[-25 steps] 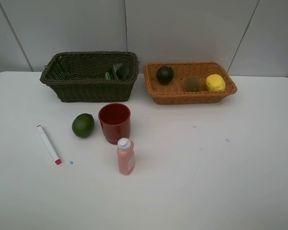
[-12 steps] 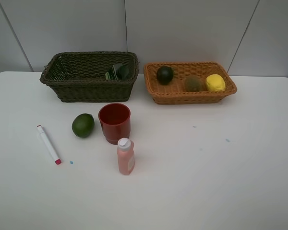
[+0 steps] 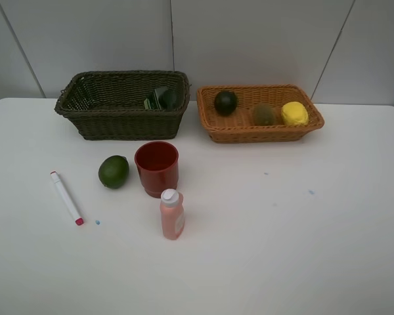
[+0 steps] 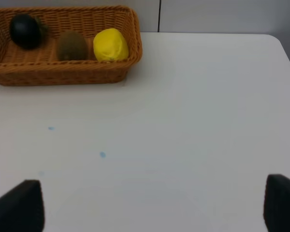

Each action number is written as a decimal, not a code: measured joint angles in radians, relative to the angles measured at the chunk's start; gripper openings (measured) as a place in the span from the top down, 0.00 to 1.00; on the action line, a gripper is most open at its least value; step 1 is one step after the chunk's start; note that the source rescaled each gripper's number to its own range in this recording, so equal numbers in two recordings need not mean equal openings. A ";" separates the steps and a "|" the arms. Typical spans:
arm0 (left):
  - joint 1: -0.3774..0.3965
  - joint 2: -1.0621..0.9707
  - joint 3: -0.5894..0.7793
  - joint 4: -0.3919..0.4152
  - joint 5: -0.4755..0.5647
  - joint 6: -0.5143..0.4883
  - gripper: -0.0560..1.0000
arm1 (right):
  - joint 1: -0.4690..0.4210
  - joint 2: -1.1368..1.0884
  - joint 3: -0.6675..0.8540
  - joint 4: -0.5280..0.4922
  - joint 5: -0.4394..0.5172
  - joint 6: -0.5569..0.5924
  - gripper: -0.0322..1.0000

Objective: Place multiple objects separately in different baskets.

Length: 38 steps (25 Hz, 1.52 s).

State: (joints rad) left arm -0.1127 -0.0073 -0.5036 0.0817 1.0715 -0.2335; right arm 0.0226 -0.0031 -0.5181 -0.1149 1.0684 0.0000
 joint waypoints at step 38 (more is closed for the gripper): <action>0.000 1.125 -0.195 -0.014 -0.246 -0.585 0.00 | 0.000 0.000 0.000 0.000 -0.001 0.000 0.01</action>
State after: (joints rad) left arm -0.1127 1.1180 -0.6981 0.0672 0.8255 -0.8186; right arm 0.0226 -0.0031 -0.5181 -0.1149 1.0676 0.0000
